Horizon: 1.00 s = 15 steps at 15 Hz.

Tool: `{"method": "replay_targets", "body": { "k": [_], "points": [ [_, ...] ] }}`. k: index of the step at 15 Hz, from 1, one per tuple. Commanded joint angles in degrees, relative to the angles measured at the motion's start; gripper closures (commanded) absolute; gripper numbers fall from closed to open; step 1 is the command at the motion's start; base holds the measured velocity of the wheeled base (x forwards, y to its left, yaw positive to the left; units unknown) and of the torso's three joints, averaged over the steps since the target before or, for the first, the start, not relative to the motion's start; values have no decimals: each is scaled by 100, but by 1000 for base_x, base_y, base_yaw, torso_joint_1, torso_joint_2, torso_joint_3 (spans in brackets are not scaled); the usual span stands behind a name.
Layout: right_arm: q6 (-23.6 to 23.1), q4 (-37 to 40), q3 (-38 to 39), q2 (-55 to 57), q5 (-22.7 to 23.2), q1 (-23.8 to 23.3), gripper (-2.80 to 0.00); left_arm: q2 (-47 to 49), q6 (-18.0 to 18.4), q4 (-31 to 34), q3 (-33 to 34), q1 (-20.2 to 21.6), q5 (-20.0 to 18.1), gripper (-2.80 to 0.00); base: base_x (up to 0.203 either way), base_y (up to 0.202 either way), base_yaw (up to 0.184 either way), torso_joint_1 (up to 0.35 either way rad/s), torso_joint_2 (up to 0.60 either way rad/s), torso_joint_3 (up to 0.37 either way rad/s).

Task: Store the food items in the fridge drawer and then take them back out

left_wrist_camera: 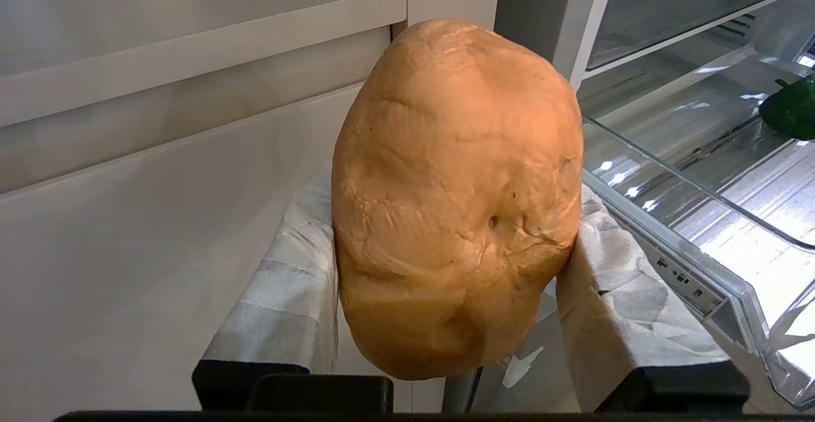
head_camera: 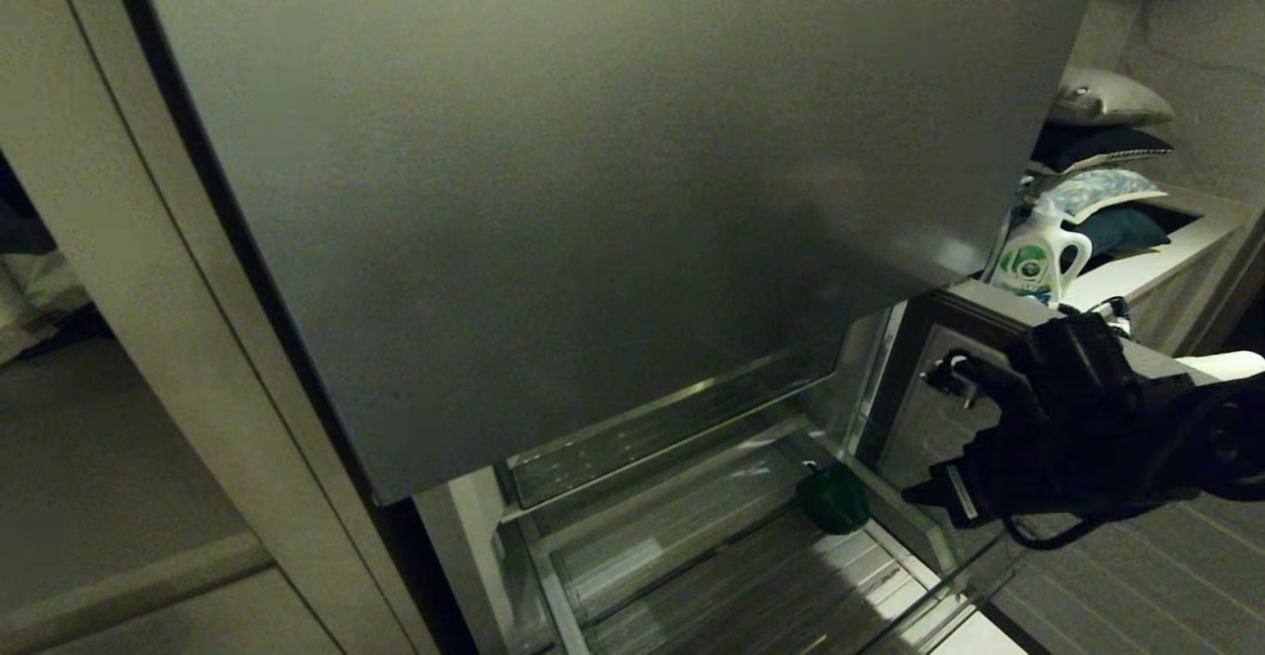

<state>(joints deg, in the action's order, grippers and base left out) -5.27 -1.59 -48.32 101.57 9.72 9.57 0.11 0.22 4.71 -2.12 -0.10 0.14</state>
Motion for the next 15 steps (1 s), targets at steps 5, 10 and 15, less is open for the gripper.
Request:
{"method": "replay_targets", "body": {
  "k": [5, 10, 15],
  "points": [
    [-69, -349, 44, 661, 4, 391, -280, -2, -2, 3, -3, 1, 3, 0, 0, 0, 0, 0, 0, 0],
    [-65, -432, 28, 983, 4, 502, -280, -2, 1, 3, 1, 9, 3, 0, 0, 0, 0, 0, 0, 0],
    [-32, -1891, 286, 1675, -47, 474, -280, -2, -1, 3, 1, 1, 3, 0, 0, 0, 0, 0, 0, 0]
  ]
}}
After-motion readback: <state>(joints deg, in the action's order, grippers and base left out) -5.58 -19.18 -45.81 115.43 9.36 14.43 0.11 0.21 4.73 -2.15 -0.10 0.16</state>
